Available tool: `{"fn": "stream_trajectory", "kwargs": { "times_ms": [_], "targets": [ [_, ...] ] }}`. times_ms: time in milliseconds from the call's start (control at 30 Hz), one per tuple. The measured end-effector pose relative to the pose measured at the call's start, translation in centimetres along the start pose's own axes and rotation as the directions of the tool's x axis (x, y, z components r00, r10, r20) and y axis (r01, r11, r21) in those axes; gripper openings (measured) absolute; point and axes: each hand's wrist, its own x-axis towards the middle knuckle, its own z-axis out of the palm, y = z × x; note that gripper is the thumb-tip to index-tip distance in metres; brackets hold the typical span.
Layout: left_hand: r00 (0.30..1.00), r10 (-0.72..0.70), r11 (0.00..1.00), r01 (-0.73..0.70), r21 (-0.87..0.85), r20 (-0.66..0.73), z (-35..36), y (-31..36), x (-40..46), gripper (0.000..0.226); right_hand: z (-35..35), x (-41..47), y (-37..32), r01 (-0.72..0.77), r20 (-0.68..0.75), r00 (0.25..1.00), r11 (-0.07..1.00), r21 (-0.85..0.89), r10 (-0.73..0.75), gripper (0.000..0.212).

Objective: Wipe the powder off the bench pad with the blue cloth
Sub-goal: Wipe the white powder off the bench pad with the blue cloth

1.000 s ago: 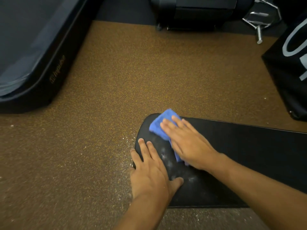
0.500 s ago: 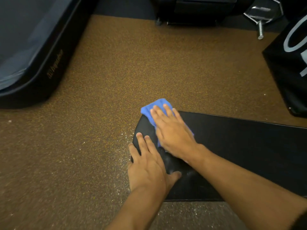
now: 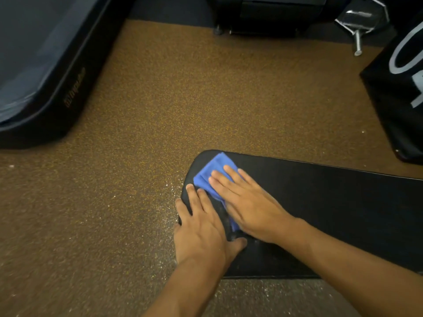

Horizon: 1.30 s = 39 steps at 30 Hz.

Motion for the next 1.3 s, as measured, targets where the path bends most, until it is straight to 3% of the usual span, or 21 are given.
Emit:
{"fn": "stream_trajectory", "kwargs": {
  "times_ms": [100,233,267,333,433,500,567,667,767,833,933,1033,1100,1200,1300],
  "targets": [
    [1.000,0.000,1.000,0.000,-0.006,-0.013,-0.2,0.1,-0.2,0.144,-0.8,-2.7,3.1,-0.019,0.006,1.000,0.999,-0.039,0.019,0.062],
    [1.000,-0.008,1.000,0.008,-0.009,-0.027,-0.2,0.1,-0.2,0.144,-1.1,3.9,2.8,-0.342,-0.076,0.937,0.940,0.006,0.341,0.065],
    [1.000,-0.010,1.000,0.009,-0.004,-0.027,-0.1,0.1,-0.2,0.144,-0.8,5.0,1.4,-0.344,-0.103,0.933,0.939,0.022,0.344,0.064],
    [0.999,-0.003,1.000,0.004,0.020,-0.039,0.1,0.1,0.0,0.144,0.3,4.4,-1.0,-0.187,-0.120,0.975,0.982,0.011,0.187,0.062],
    [0.999,-0.003,1.000,0.002,-0.029,-0.047,0.1,-0.1,-0.1,0.143,0.2,-0.7,-0.2,0.021,-0.011,1.000,1.000,-0.011,-0.022,0.061],
    [0.999,0.005,0.996,-0.008,-0.085,-0.040,-0.3,-0.3,-0.5,0.141,-0.3,-1.5,2.1,0.012,-0.006,1.000,0.999,-0.053,-0.012,0.062],
    [0.999,0.019,0.984,-0.026,-0.173,-0.043,-0.6,-0.9,-0.5,0.134,-0.6,0.6,3.2,-0.148,-0.048,0.988,0.989,-0.025,0.147,0.068],
    [0.980,0.038,0.960,-0.090,-0.264,-0.196,-2.0,-2.4,0.7,0.102,-0.1,4.7,0.1,-0.357,-0.133,0.923,0.932,0.055,0.361,0.074],
    [0.918,0.051,0.923,-0.194,-0.332,-0.394,-5.4,-3.5,3.4,0.047,1.0,3.0,-3.4,-0.177,-0.141,0.972,0.981,0.074,0.186,0.066],
    [0.931,0.078,0.896,-0.222,-0.385,-0.356,-8.2,-3.0,5.2,0.039,1.1,0.0,-3.1,-0.016,-0.075,0.997,0.999,0.040,0.019,0.063],
    [0.927,0.279,0.914,-0.336,-0.226,-0.251,-11.0,-1.2,7.5,0.036,1.1,-1.2,-0.1,0.042,-0.072,0.996,0.999,-0.018,-0.043,0.062],
    [0.904,0.417,0.907,-0.421,-0.020,-0.091,-11.9,1.4,9.9,0.039,0.9,1.3,-0.4,-0.192,-0.119,0.973,0.980,0.052,0.197,0.064],
    [0.901,0.435,0.897,-0.433,0.087,0.005,-11.8,2.8,11.3,0.044,1.2,2.2,-2.7,-0.231,-0.148,0.959,0.969,0.086,0.241,0.065],
    [0.896,0.438,0.877,-0.444,0.183,0.076,-11.1,4.2,12.8,0.052,1.7,-0.2,-4.4,-0.022,-0.111,0.993,0.998,0.055,0.028,0.065],
    [0.905,0.421,0.875,-0.422,0.237,0.057,-10.3,4.6,13.0,0.068,1.7,-3.1,-2.6,0.114,-0.081,0.991,0.992,0.050,-0.110,0.063]
  ]
}}
